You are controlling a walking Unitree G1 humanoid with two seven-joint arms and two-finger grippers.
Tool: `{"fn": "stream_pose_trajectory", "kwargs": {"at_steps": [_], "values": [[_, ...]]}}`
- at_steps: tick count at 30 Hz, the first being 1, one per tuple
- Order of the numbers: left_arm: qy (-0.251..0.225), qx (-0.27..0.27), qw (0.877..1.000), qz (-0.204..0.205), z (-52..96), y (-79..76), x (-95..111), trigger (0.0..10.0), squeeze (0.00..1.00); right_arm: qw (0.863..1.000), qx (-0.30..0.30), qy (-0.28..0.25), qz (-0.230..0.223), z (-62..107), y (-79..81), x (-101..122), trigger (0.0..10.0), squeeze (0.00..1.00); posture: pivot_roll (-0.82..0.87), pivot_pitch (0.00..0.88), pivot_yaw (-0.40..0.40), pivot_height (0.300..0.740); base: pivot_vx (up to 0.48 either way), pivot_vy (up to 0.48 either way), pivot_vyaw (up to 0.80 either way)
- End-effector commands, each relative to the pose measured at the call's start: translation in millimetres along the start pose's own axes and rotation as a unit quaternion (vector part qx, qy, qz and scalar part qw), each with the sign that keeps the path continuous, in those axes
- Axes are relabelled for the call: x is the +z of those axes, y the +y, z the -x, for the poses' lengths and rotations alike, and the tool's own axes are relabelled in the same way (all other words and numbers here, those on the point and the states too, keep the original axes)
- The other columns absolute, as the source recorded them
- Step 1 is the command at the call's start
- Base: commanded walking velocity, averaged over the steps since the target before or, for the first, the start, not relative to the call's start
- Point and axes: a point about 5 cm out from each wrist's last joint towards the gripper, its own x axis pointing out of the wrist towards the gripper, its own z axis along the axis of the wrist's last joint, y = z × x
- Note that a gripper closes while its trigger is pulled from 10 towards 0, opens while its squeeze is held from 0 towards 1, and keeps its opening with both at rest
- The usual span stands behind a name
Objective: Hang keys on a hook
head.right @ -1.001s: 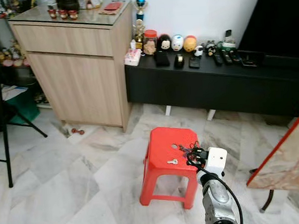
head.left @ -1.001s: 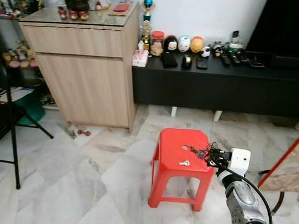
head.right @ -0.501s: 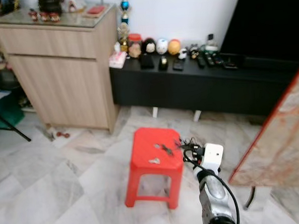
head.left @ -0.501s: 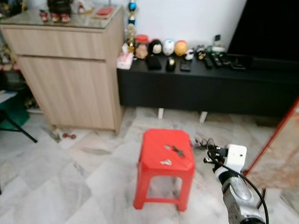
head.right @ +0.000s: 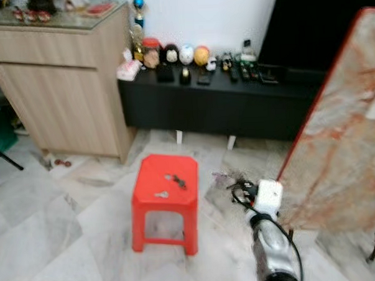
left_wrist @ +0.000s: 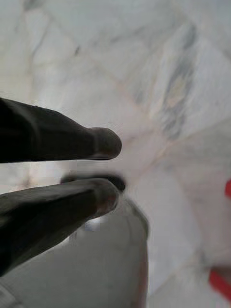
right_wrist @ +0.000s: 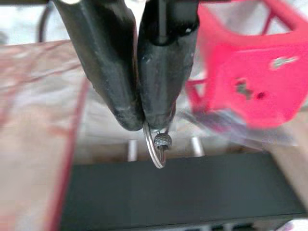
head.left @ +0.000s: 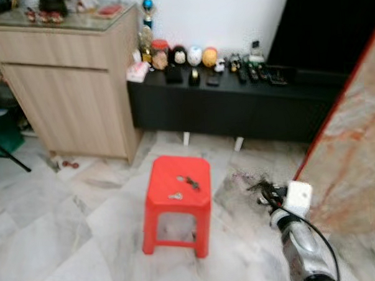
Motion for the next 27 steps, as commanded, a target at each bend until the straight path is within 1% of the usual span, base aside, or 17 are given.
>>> {"fn": "stream_pose_trajectory", "kwargs": {"at_steps": [1, 8, 14, 19, 25, 27], "values": [[0.003, -0.003, 1.000, -0.010, 0.8, 3.1, -1.9, 10.0, 0.00, 1.000, 0.011, -0.016, -0.003, -5.4, 9.3, 8.0, 10.0, 0.00, 0.21, 0.000, -0.112, 0.740, 0.000, -0.398, 0.00], [0.013, -0.004, 1.000, -0.012, 4.4, 7.7, -10.9, 10.0, 0.00, 1.000, 0.003, -0.022, 0.001, -6.1, 6.0, 10.5, 10.0, 0.00, 0.20, 0.000, -0.117, 0.740, 0.000, -0.400, 0.00], [0.026, -0.004, 1.000, -0.010, 9.4, 11.0, -22.6, 10.0, 0.00, 1.000, 0.001, -0.027, 0.003, -8.2, 5.5, 14.4, 10.0, 0.00, 0.21, 0.000, -0.127, 0.740, 0.000, -0.401, 0.00], [0.020, -0.005, 1.000, -0.006, 8.0, 8.5, -19.2, 10.0, 0.00, 1.000, -0.001, -0.030, 0.003, -8.8, 5.9, 15.7, 10.0, 0.00, 0.21, 0.000, -0.129, 0.740, 0.000, -0.383, 0.00], [0.015, -0.003, 1.000, 0.006, 7.1, 7.1, -16.8, 10.0, 0.00, 1.000, -0.006, -0.030, 0.002, -8.4, 5.3, 15.1, 10.0, 0.00, 0.21, 0.000, -0.129, 0.740, 0.000, 0.000, 0.00], [0.011, -0.002, 1.000, 0.011, 6.8, 7.6, -15.5, 10.0, 0.00, 1.000, -0.014, -0.026, -0.002, -7.5, 2.8, 13.2, 10.0, 0.00, 0.21, 0.000, -0.129, 0.740, 0.000, 0.000, 0.00]]}}
